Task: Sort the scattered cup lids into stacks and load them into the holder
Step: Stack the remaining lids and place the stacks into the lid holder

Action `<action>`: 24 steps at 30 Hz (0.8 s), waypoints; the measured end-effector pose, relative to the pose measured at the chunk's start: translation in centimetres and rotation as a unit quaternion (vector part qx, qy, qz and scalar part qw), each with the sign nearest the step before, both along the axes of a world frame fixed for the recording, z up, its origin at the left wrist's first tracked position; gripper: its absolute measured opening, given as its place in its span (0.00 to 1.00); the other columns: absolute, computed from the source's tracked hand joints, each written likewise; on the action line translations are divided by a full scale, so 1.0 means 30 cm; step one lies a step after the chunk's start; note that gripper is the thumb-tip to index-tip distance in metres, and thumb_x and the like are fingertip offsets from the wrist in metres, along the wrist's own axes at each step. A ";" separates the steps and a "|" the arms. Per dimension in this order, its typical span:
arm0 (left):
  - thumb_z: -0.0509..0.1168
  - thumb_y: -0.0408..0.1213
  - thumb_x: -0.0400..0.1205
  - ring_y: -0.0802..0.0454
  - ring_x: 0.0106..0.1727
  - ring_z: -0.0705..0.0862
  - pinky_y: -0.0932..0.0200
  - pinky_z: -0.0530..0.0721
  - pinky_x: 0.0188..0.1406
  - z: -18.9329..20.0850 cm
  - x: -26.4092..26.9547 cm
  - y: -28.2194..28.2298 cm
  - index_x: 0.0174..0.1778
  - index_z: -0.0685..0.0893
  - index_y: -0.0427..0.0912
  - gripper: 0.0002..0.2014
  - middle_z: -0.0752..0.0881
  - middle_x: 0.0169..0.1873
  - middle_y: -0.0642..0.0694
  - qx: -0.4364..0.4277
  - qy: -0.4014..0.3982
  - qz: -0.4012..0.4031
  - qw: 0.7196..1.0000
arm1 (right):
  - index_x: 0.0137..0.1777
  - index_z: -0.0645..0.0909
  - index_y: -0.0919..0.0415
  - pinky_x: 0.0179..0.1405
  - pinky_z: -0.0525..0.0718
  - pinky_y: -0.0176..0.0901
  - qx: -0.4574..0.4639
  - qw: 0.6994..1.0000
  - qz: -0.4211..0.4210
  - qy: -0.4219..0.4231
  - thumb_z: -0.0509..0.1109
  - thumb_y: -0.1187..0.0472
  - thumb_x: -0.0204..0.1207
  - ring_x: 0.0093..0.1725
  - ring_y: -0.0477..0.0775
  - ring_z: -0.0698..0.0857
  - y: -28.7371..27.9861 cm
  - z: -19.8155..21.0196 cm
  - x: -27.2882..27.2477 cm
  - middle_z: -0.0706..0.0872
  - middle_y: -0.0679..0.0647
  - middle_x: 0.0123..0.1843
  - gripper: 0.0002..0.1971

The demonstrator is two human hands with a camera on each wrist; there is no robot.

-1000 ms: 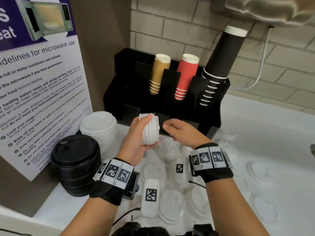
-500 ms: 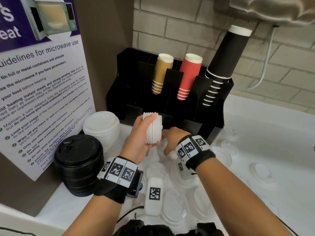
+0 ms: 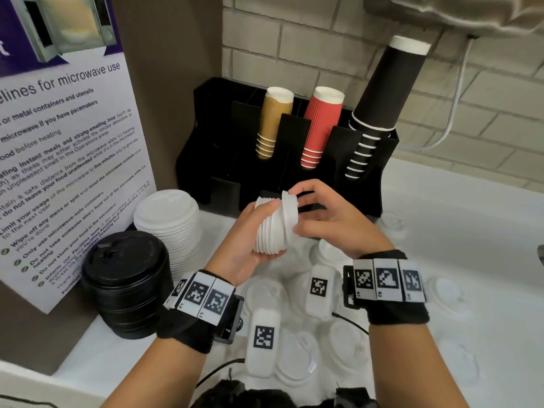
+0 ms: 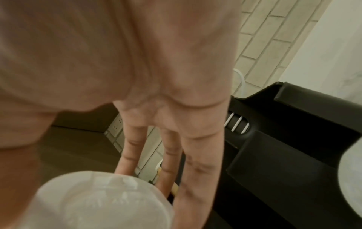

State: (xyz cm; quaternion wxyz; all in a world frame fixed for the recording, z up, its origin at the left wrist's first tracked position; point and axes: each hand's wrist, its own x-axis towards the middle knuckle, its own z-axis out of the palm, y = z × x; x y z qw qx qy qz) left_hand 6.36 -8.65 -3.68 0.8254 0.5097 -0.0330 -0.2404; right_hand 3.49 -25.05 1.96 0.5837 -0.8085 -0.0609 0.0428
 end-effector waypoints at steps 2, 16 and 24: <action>0.68 0.55 0.70 0.46 0.54 0.87 0.46 0.86 0.49 0.009 -0.003 -0.001 0.69 0.77 0.48 0.30 0.85 0.63 0.39 -0.003 -0.001 0.003 1.000 | 0.59 0.79 0.47 0.47 0.87 0.40 -0.006 1.000 0.006 -0.010 0.76 0.72 0.66 0.51 0.53 0.88 0.010 -0.011 -0.008 0.83 0.52 0.56 0.25; 0.69 0.55 0.72 0.41 0.60 0.86 0.47 0.88 0.49 0.019 -0.040 -0.013 0.73 0.75 0.46 0.34 0.82 0.67 0.35 -0.017 0.000 0.026 1.000 | 0.60 0.76 0.48 0.43 0.86 0.36 0.008 0.999 -0.020 -0.048 0.77 0.72 0.66 0.52 0.48 0.86 0.039 -0.036 -0.057 0.82 0.48 0.56 0.26; 0.72 0.49 0.66 0.47 0.57 0.85 0.47 0.89 0.46 0.009 -0.026 0.036 0.60 0.79 0.52 0.25 0.85 0.57 0.45 -0.046 -0.017 0.095 0.994 | 0.70 0.72 0.48 0.59 0.82 0.41 -0.094 0.993 -0.073 0.009 0.74 0.47 0.73 0.59 0.50 0.84 0.045 -0.074 -0.042 0.83 0.52 0.62 0.26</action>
